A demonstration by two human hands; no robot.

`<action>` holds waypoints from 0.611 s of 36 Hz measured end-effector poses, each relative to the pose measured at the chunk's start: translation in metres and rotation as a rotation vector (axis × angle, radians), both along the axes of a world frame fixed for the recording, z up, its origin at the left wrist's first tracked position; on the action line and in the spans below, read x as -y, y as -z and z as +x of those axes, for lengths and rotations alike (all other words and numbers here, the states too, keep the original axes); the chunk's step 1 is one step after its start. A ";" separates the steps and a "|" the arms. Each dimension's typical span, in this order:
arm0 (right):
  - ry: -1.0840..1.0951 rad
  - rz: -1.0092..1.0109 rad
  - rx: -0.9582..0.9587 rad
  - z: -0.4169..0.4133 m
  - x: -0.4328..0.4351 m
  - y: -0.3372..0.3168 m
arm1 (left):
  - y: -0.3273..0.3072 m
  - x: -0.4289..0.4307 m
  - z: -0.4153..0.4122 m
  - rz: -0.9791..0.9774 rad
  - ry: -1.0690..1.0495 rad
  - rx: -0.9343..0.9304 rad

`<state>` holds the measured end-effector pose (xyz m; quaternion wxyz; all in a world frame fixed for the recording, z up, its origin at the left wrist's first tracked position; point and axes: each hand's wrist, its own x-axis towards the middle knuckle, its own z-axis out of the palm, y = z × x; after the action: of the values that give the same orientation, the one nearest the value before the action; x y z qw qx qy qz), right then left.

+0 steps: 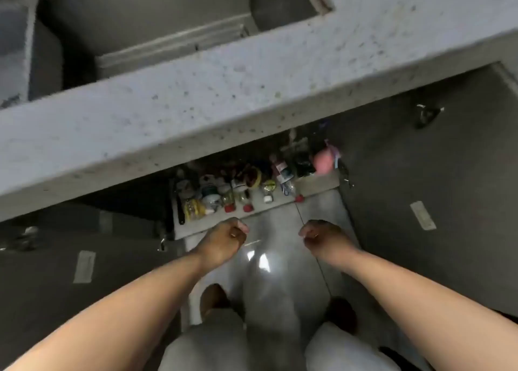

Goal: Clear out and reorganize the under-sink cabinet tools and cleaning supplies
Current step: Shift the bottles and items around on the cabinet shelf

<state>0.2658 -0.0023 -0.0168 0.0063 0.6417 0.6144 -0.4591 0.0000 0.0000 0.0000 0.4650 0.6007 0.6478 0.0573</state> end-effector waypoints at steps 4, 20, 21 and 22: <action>-0.049 0.123 -0.024 -0.008 -0.018 0.072 | 0.070 -0.036 0.002 0.074 0.019 -0.099; -0.181 0.419 0.011 -0.016 -0.101 0.258 | 0.273 -0.115 0.008 0.452 0.167 -0.198; -0.185 0.418 0.026 -0.017 -0.102 0.262 | 0.277 -0.115 0.008 0.461 0.179 -0.197; -0.189 0.414 0.040 -0.018 -0.103 0.265 | 0.279 -0.114 0.008 0.465 0.187 -0.201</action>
<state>0.2478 0.1006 -0.2821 -0.0703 0.5779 0.7525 -0.3080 0.0076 0.1145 -0.2791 0.2509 0.7513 0.6019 0.1015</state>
